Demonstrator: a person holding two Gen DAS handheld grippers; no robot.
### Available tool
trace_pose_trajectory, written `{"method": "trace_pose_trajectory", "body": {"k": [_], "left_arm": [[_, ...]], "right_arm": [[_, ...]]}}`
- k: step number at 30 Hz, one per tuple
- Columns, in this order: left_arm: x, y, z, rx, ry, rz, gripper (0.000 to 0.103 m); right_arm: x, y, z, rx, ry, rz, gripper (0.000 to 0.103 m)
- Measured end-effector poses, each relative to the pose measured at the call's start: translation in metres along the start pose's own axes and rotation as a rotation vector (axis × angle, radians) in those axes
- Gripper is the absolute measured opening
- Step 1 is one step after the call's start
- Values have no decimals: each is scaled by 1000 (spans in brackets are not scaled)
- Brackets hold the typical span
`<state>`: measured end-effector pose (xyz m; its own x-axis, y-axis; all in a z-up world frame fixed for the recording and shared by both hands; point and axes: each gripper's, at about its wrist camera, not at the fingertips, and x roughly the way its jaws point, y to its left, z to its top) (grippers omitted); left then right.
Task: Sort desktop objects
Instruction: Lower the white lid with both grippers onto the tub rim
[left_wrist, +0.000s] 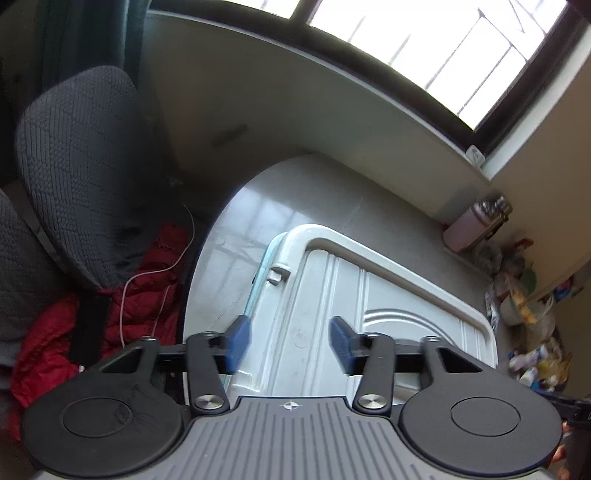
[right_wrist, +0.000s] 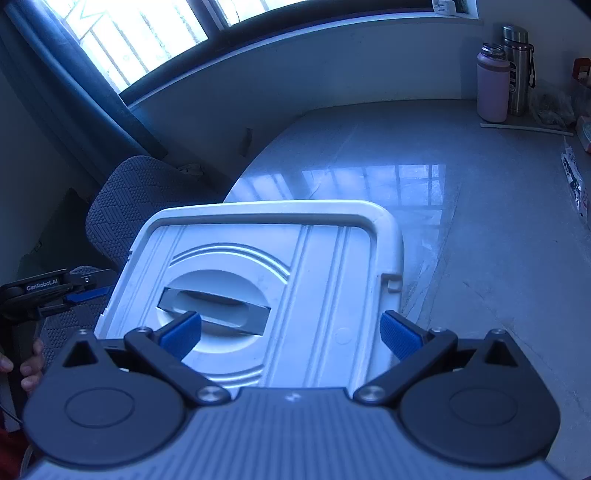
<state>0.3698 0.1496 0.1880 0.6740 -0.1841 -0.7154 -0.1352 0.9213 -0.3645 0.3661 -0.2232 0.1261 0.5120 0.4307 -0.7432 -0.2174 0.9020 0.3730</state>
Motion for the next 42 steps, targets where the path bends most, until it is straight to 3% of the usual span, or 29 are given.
{"method": "trace_pose_trajectory", "body": {"k": [2, 5, 8, 12, 20, 28, 35, 42], "left_arm": [[-3, -5, 1, 32, -1, 3, 80], [-7, -10, 4, 53, 0, 13, 86], [-8, -11, 9, 64, 27, 42, 87], [-13, -21, 17, 166, 96, 40, 87], [-11, -41, 24, 363, 280, 69, 87], [2, -26, 29, 307, 367, 103, 87], [5, -25, 28, 309, 356, 94, 87], [23, -25, 25, 307, 399, 109, 87]], "right_arm": [[-2, 0, 0, -1, -5, 1, 103], [-4, -1, -1, 0, -9, -5, 103], [-7, -2, -1, -2, -17, -18, 103], [-15, 0, 1, -28, -19, -72, 103], [-22, -4, -2, 3, 89, -186, 103], [-7, -3, -18, 76, 171, -216, 103], [9, 4, -20, 81, 189, -259, 103], [19, -3, -16, 107, 199, -220, 102]]}}
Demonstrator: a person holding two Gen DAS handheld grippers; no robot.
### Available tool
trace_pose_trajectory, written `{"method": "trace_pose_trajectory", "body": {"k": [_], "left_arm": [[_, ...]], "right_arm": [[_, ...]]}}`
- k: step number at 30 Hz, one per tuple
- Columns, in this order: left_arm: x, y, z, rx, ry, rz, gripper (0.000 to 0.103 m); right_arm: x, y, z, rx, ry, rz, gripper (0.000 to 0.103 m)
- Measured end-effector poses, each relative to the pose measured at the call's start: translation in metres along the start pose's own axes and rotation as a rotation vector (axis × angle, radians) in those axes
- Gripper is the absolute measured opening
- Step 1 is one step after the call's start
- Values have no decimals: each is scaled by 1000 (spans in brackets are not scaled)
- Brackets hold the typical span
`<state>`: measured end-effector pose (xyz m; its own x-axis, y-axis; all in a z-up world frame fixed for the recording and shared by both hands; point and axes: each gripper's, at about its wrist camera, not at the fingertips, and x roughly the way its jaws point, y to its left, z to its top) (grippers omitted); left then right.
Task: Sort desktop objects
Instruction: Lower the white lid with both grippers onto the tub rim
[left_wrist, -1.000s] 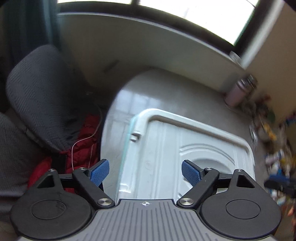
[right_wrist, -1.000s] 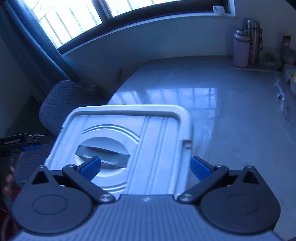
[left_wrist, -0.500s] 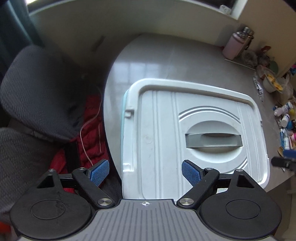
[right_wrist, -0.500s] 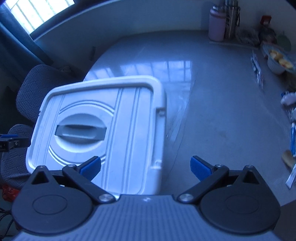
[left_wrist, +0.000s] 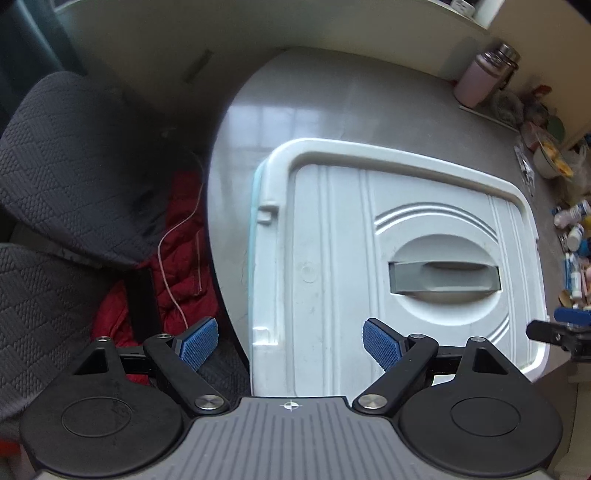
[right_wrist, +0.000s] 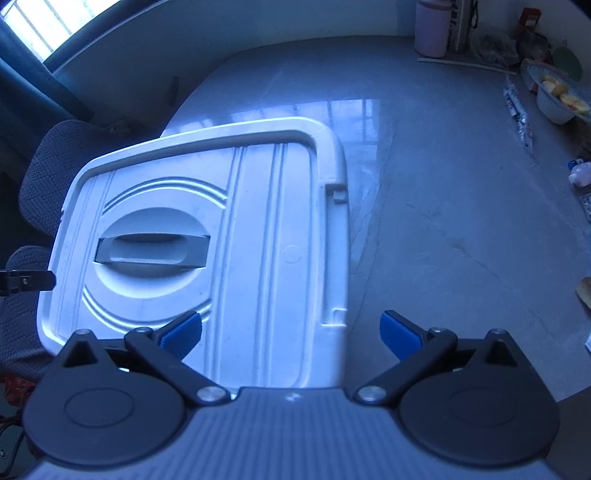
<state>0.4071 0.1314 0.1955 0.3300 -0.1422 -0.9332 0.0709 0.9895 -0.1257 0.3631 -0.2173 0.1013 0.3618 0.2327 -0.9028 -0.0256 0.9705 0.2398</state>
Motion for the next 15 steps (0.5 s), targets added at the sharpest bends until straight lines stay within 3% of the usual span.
{"method": "trace_pose_trajectory", "body": {"k": [10, 15], "left_arm": [[6, 6, 5, -34, 7, -2, 87], [13, 6, 8, -29, 7, 5, 87]], "right_arm": [[-5, -6, 12, 17, -21, 36, 100], [5, -9, 11, 27, 8, 76, 79]]}}
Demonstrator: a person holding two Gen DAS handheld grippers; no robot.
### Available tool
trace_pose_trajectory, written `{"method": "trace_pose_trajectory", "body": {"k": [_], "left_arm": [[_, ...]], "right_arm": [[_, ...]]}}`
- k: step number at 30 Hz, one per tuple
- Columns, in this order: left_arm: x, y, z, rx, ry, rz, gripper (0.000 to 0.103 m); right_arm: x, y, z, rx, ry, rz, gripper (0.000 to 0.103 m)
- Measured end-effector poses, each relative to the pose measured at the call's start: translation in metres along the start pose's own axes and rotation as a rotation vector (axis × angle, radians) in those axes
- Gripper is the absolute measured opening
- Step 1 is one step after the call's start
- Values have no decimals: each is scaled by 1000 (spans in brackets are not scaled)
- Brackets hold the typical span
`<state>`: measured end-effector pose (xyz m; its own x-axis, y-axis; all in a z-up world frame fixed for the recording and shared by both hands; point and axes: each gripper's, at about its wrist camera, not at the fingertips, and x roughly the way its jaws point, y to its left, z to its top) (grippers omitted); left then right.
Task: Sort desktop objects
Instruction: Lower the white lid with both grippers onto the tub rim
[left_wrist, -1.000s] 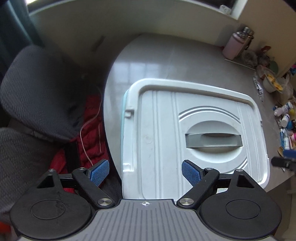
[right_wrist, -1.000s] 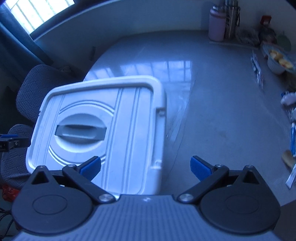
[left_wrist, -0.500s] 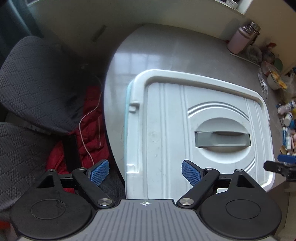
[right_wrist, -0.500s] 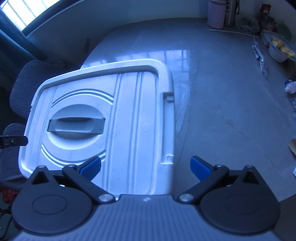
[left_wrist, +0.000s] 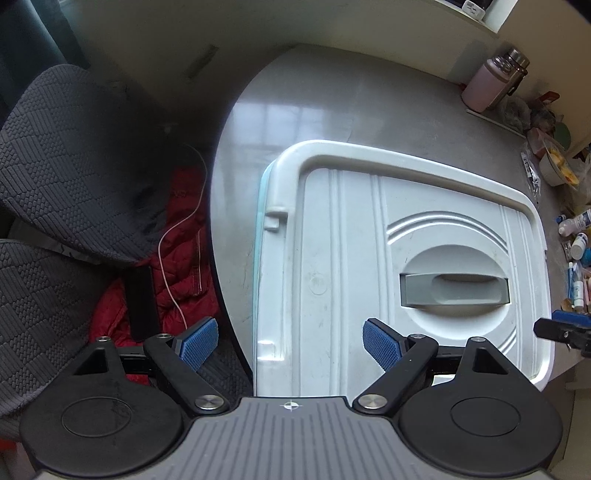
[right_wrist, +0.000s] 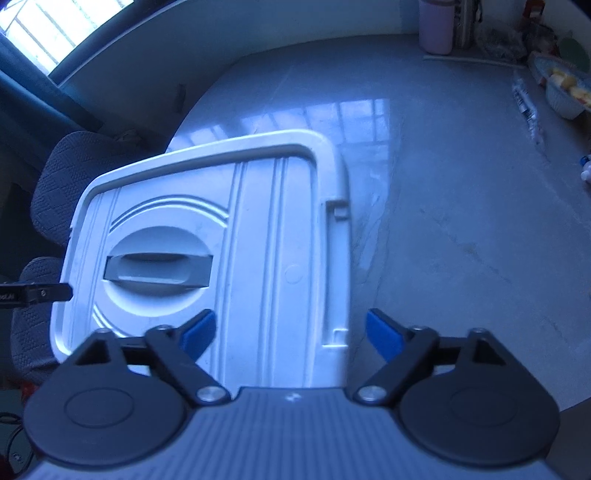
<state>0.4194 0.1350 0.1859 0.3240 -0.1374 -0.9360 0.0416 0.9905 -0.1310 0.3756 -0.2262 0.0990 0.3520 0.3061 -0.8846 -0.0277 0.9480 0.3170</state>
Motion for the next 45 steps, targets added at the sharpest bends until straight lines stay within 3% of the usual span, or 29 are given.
{"method": "trace_pose_trajectory", "body": {"k": [7, 11, 15, 37, 40, 42, 45], "left_arm": [[15, 5, 5, -23, 5, -17, 84], [11, 4, 5, -27, -9, -31, 53], [8, 5, 3, -2, -20, -11, 45], [6, 4, 6, -20, -18, 3, 46], [7, 1, 7, 10, -33, 50, 50], [8, -1, 7, 21, -44, 50, 50], [9, -1, 6, 21, -47, 33, 50]], "right_arm": [[9, -6, 3, 7, 16, -4, 69], [5, -8, 4, 6, 9, -1, 59], [5, -10, 6, 7, 9, 2, 57], [3, -2, 17, -27, 13, -32, 59], [1, 13, 16, -105, -6, -99, 62], [7, 19, 12, -142, 4, -107, 70], [10, 16, 10, -122, 2, -97, 73]]}}
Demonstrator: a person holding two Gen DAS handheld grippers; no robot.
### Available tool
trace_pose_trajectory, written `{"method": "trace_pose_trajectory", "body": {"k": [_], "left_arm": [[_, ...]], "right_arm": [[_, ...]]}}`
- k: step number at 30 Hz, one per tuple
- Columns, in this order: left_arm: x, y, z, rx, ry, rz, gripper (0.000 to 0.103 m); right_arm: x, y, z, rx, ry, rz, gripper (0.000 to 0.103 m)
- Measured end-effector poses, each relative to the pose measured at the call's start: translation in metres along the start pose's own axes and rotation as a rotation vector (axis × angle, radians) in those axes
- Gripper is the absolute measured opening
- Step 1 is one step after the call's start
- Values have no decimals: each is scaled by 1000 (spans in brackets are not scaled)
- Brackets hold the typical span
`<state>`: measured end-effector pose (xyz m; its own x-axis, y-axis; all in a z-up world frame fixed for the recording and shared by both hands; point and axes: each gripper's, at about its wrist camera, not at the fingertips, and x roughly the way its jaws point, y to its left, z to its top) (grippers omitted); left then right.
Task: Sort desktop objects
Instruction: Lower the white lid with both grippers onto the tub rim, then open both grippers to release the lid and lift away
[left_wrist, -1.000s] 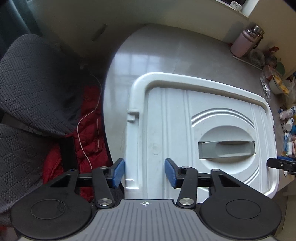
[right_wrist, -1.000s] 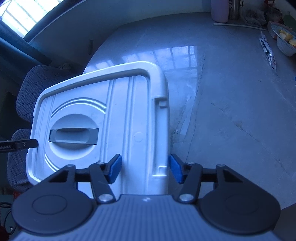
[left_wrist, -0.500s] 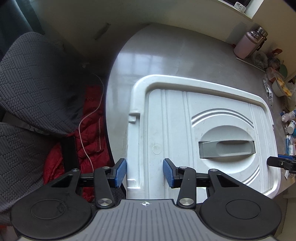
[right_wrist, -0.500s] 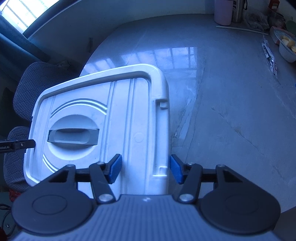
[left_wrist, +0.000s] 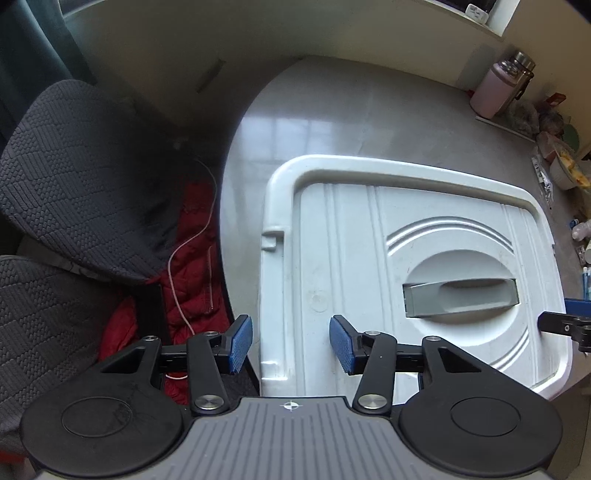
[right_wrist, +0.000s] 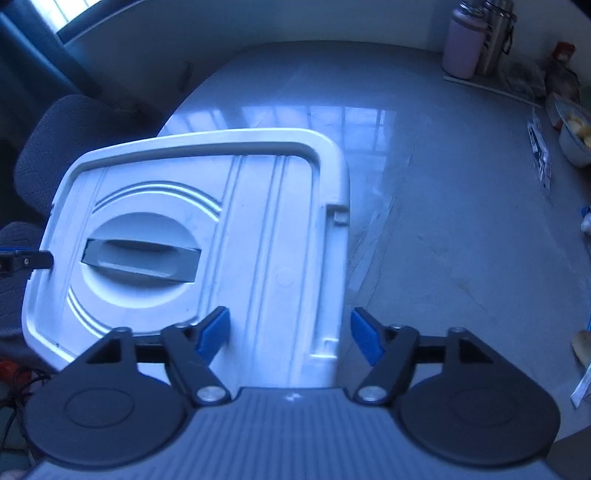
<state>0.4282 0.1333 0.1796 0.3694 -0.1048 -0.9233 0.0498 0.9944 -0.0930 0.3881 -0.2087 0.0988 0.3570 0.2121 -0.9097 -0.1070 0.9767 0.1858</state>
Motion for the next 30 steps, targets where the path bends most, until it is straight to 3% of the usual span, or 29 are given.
{"method": "trace_pose_trajectory", "body": {"k": [9, 14, 17, 23, 26, 30], "left_arm": [[-2, 2, -3, -20, -18, -13, 51], [-11, 2, -14, -50, -98, 5, 66], [-28, -2, -30, -56, -188, 21, 76], [-65, -32, -71, 38, -361, 96, 78], [-78, -53, -100, 112, -421, 83, 78], [-83, -72, -146, 159, -452, 120, 78]], "right_arm": [[-5, -4, -8, 37, -26, -16, 79], [-23, 2, -19, 52, -111, -9, 79], [-37, 9, -31, 42, -175, -40, 80], [-64, 33, -65, -47, -294, -97, 88], [-65, 46, -80, -77, -340, -109, 90], [-70, 56, -119, -97, -382, -100, 91]]}}
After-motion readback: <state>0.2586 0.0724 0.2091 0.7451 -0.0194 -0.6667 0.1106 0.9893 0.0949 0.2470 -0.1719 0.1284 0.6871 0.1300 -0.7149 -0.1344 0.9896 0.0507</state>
